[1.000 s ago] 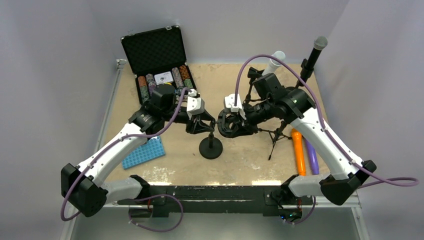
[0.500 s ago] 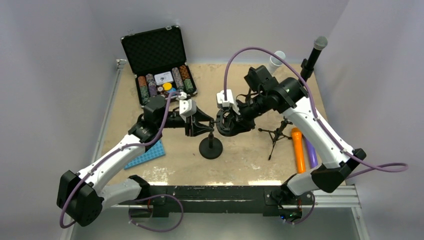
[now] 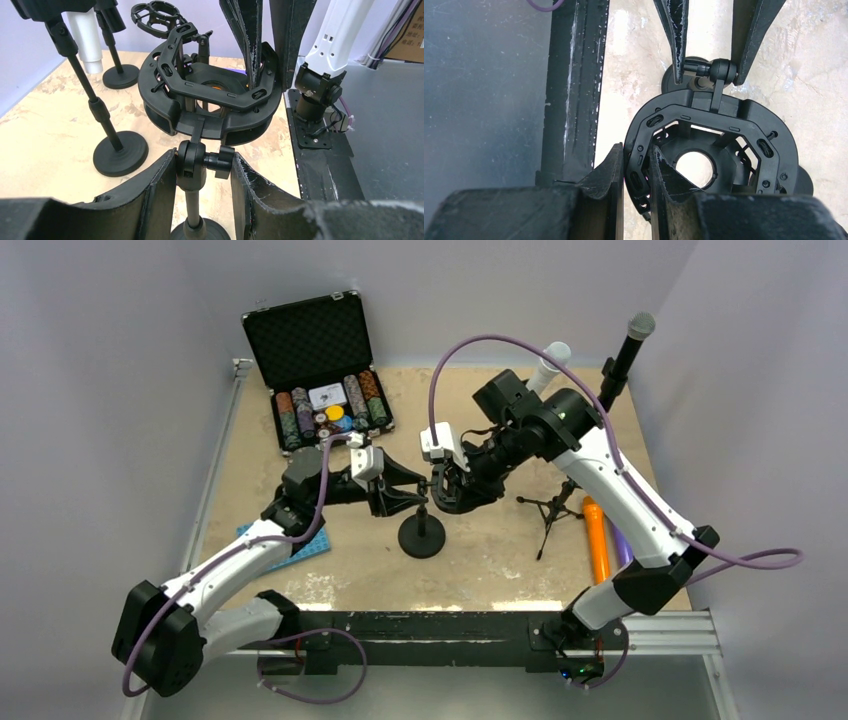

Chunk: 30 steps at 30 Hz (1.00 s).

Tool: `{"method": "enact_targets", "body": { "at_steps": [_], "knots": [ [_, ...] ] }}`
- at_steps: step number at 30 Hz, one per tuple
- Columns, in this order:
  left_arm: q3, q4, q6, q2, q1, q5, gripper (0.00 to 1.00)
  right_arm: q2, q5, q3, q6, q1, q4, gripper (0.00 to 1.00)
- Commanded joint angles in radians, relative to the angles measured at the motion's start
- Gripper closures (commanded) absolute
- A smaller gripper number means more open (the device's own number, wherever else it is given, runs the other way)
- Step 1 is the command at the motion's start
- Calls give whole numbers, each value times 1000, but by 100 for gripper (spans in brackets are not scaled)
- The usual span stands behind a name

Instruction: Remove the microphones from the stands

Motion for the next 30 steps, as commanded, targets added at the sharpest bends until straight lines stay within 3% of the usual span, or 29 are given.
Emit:
{"method": "enact_targets", "body": {
  "at_steps": [1, 20, 24, 28, 30],
  "knots": [
    [-119, -195, -32, 75, -24, -37, 100, 60, -32, -16, 6, 34, 139, 100],
    [-160, -226, 47, 82, -25, -40, 100, 58, 14, -63, 37, 49, 154, 97],
    [-132, -265, 40, 36, -24, -76, 63, 4, 48, -20, 48, 49, 122, 67],
    [-83, -332, 31, 0, -25, -122, 44, -16, 71, 85, 51, 49, 40, 42],
    [-63, -359, 37, -10, -25, -134, 29, -31, 80, 120, 55, 48, 29, 35]
  ]
}}
